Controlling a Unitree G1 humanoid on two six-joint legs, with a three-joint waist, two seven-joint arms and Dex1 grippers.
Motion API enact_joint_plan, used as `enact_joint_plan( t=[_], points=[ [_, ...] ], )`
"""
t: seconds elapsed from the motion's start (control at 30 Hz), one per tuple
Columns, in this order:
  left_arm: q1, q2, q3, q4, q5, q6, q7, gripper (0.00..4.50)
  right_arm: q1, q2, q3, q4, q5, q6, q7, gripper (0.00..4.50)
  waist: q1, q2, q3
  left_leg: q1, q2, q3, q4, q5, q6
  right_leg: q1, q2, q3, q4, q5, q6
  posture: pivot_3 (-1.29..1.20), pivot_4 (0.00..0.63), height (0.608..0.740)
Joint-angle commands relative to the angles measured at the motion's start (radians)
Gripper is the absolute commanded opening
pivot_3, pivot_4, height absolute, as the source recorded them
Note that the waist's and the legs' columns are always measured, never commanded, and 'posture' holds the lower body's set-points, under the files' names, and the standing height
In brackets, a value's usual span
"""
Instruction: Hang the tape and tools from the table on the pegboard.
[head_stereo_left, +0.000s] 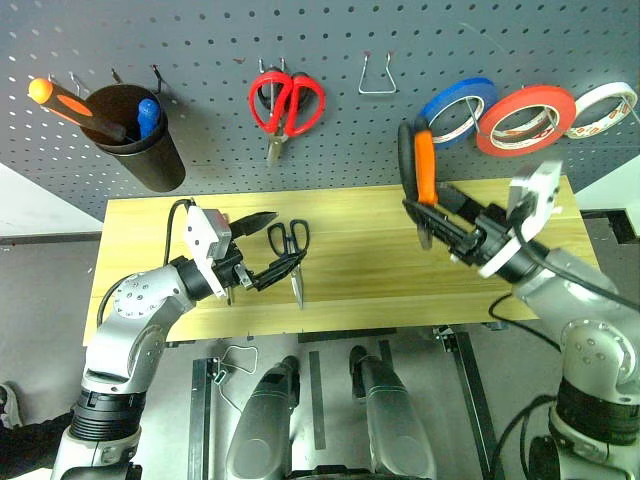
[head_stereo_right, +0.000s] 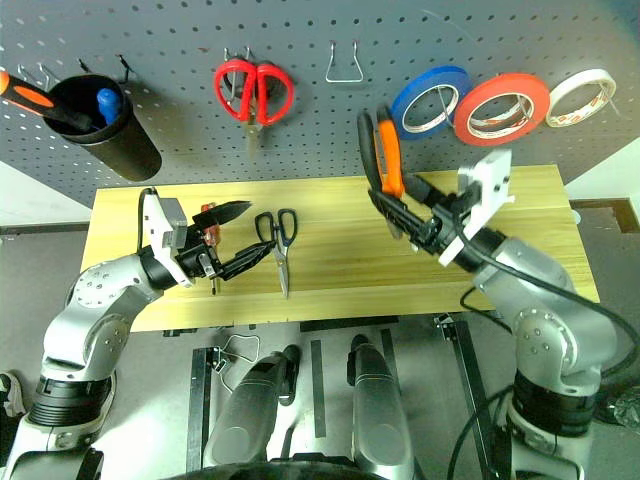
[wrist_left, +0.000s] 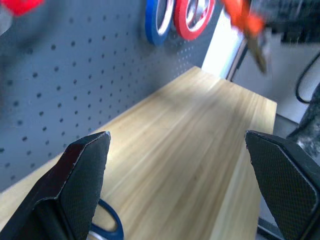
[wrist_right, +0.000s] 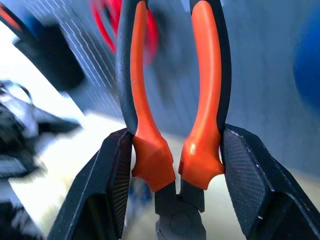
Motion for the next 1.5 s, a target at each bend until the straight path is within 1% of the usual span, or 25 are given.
enact_joint_plan(
  t=[0.03,0.23,0.33,0.4,0.57,0.8,1.07,1.23,1.33,1.5],
  points=[
    [0.006,-0.01,0.033,-0.009,-0.016,-0.028,0.013,4.5,-0.083,0.014,0.02,-0.033,0.031,-0.057,-0.045,2.31,0.0,0.0,0.0,0.0,0.0,0.0,0.0,0.0,0.0,0.0,0.0,0.0,0.0,0.0,0.0,0.09,0.368,0.74],
    [0.007,-0.023,0.032,0.007,-0.009,-0.048,0.02,4.5,-0.277,0.088,0.117,0.029,-0.04,-0.152,-0.134,2.31,-0.002,0.0,0.0,0.0,0.0,0.0,0.002,0.0,0.0,-0.001,0.0,0.0,0.003,0.0,0.0,0.08,0.364,0.74],
    [0.003,-0.033,0.025,0.01,-0.004,-0.054,0.024,4.5,-0.338,0.127,0.149,0.076,-0.086,-0.198,-0.18,2.31,-0.001,0.0,0.0,-0.001,0.0,0.0,0.004,0.0,0.0,-0.001,0.0,-0.001,0.003,0.0,0.0,0.08,0.365,0.74],
    [0.0,-0.041,0.019,0.011,-0.003,-0.058,0.026,4.5,-0.379,0.152,0.188,0.126,-0.159,-0.256,-0.209,2.31,-0.001,0.0,0.0,-0.002,0.0,0.0,0.007,0.0,0.0,-0.001,0.0,-0.002,0.004,0.0,0.0,0.08,0.365,0.74],
    [0.004,-0.048,0.013,0.003,-0.004,-0.059,0.03,4.5,-0.462,0.21,0.238,0.259,-0.268,-0.368,-0.238,2.31,-0.003,0.0,0.0,-0.003,-0.001,0.0,0.012,0.0,0.001,-0.001,-0.001,-0.002,0.006,0.0,0.0,0.08,0.369,0.74],
    [0.025,-0.051,0.012,-0.021,-0.011,-0.058,0.035,4.5,-0.511,0.239,0.254,0.4,-0.352,-0.467,-0.24,2.31,-0.003,0.0,0.0,-0.003,-0.001,0.0,0.012,-0.001,0.001,-0.001,-0.001,-0.002,0.006,0.0,0.0,0.08,0.375,0.74],
    [0.034,-0.053,0.008,-0.029,-0.011,-0.057,0.039,4.5,-0.537,0.257,0.26,0.48,-0.402,-0.524,-0.239,2.31,-0.004,0.0,0.0,-0.003,-0.001,0.0,0.013,0.0,0.001,-0.001,-0.001,-0.002,0.007,0.0,0.0,0.09,0.375,0.74],
    [0.033,-0.054,0.009,-0.037,-0.018,-0.056,0.039,4.5,-0.552,0.253,0.244,0.492,-0.416,-0.539,-0.255,2.31,-0.005,0.0,0.0,-0.003,-0.001,0.0,0.014,0.0,0.001,-0.001,-0.001,-0.002,0.008,0.0,0.0,0.09,0.376,0.74],
    [0.037,-0.057,0.021,-0.054,-0.048,-0.056,0.027,4.5,-0.558,0.244,0.229,0.478,-0.415,-0.534,-0.262,2.31,-0.004,0.0,0.0,-0.003,-0.001,0.0,0.014,0.0,0.0,-0.001,-0.001,-0.002,0.009,0.001,-0.001,0.08,0.376,0.74],
    [0.038,-0.109,0.048,-0.091,-0.069,-0.149,0.035,4.5,-0.551,0.234,0.233,0.462,-0.413,-0.515,-0.257,2.31,-0.004,0.0,0.0,-0.003,-0.001,0.0,0.014,0.0,0.0,-0.001,-0.001,-0.002,0.008,0.001,-0.001,0.08,0.377,0.74]
  ],
)
